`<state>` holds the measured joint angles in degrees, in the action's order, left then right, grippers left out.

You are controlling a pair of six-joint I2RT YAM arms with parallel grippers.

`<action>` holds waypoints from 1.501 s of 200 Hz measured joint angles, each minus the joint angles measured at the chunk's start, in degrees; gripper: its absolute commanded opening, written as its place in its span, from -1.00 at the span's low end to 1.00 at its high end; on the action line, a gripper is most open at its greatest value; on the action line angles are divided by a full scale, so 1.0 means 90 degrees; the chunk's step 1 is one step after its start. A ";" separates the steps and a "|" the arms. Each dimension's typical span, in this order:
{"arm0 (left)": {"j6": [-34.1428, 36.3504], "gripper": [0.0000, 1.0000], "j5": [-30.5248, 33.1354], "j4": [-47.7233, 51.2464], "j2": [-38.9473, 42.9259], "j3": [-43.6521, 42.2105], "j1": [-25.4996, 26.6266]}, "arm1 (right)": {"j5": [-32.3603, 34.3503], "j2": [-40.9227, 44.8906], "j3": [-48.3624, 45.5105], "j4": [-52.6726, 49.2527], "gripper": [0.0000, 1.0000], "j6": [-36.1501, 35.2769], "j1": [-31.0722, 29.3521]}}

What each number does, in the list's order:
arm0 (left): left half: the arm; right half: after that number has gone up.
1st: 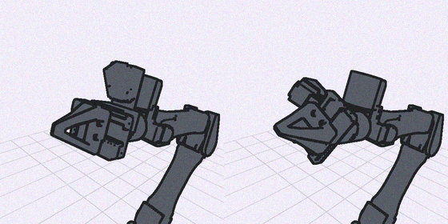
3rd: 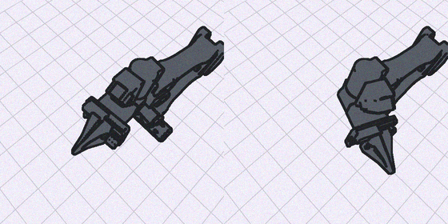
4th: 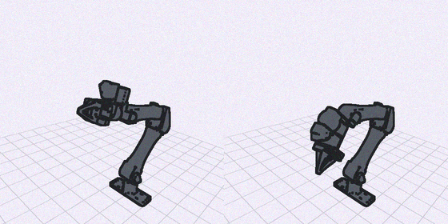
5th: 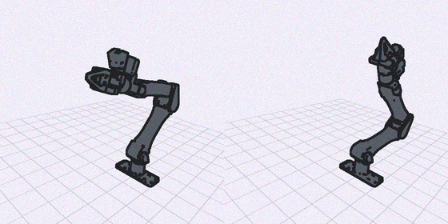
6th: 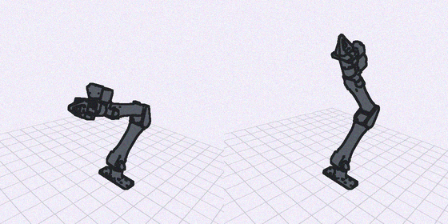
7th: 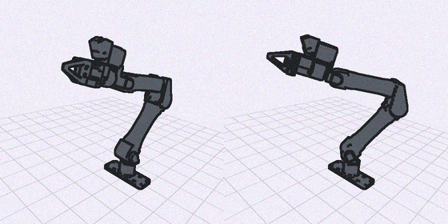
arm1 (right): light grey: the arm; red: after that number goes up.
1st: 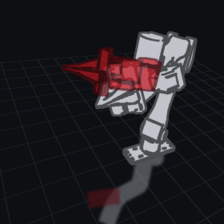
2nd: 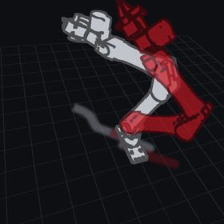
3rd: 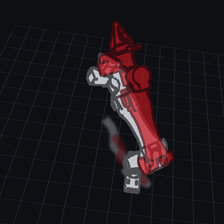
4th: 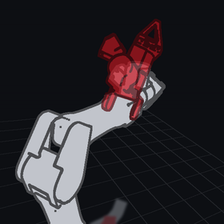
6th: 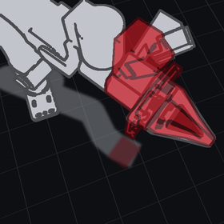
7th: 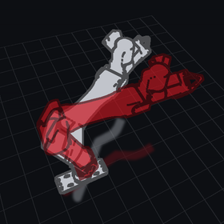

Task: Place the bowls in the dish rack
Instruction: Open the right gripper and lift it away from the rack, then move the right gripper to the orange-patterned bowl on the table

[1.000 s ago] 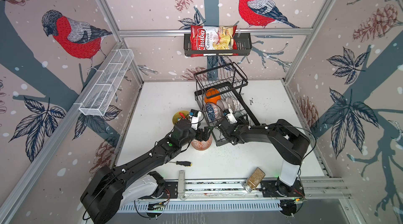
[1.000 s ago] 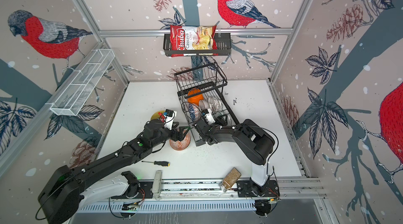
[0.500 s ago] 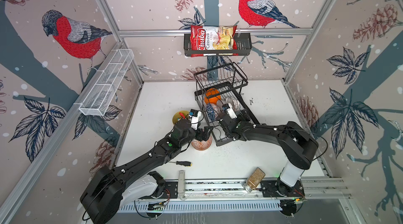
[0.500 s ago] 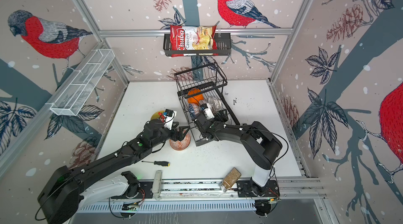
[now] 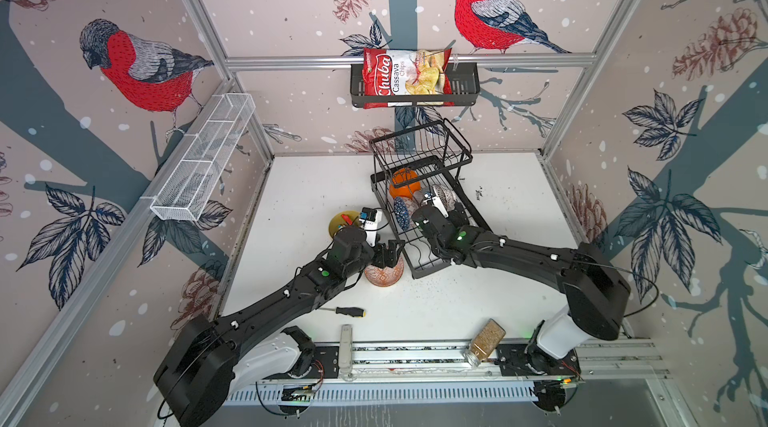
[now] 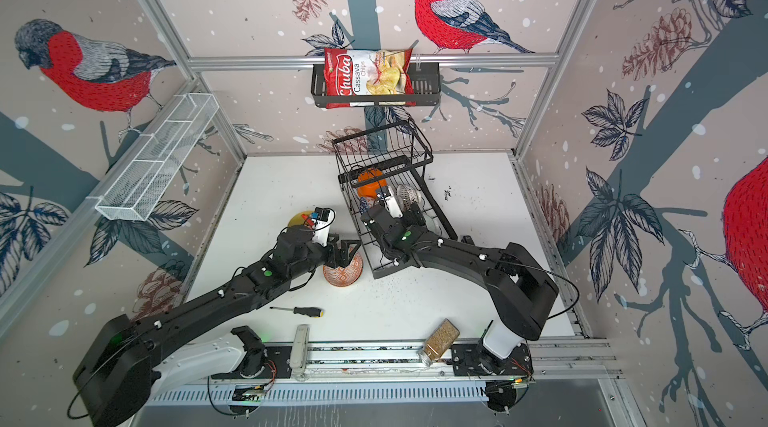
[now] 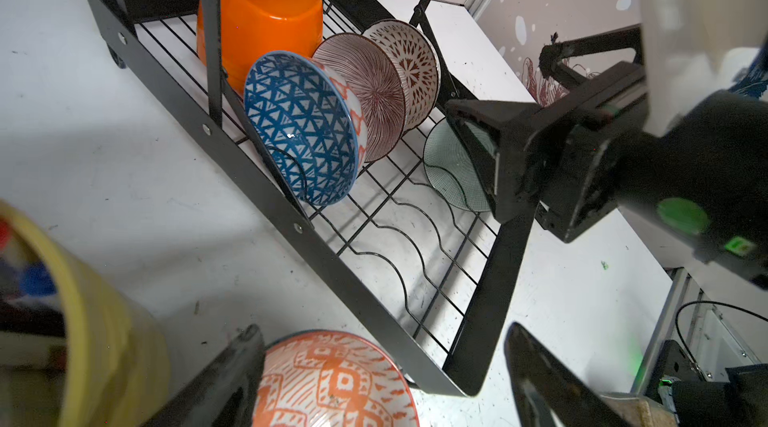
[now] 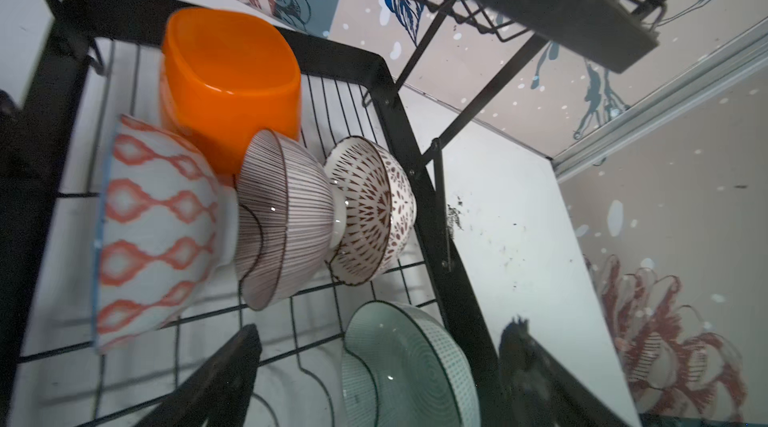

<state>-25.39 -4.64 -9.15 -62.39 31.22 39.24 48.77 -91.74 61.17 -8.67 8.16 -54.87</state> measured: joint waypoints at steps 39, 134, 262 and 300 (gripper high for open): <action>-0.0202 0.77 0.0204 0.0425 0.0000 0.0126 0.0107 | -0.0585 0.0296 0.0000 0.0015 0.81 0.0367 -0.0151; -0.1008 0.74 0.0848 0.1744 -0.0277 0.0408 0.0364 | -0.1515 0.0668 -0.0330 0.0233 0.65 0.0942 -0.0189; -0.1069 0.77 0.1207 0.2234 -0.0073 0.0617 0.0260 | -0.2633 0.0648 -0.0304 0.0119 0.23 0.1280 -0.0287; -0.1003 0.77 0.1207 0.2331 -0.0022 0.0546 -0.0070 | -0.2800 0.0323 -0.0036 -0.0063 0.13 0.1297 -0.0461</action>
<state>-34.41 6.22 11.84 -62.59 36.14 38.61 23.57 -88.84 60.84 -9.23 19.84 -59.02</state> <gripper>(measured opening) 0.887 0.571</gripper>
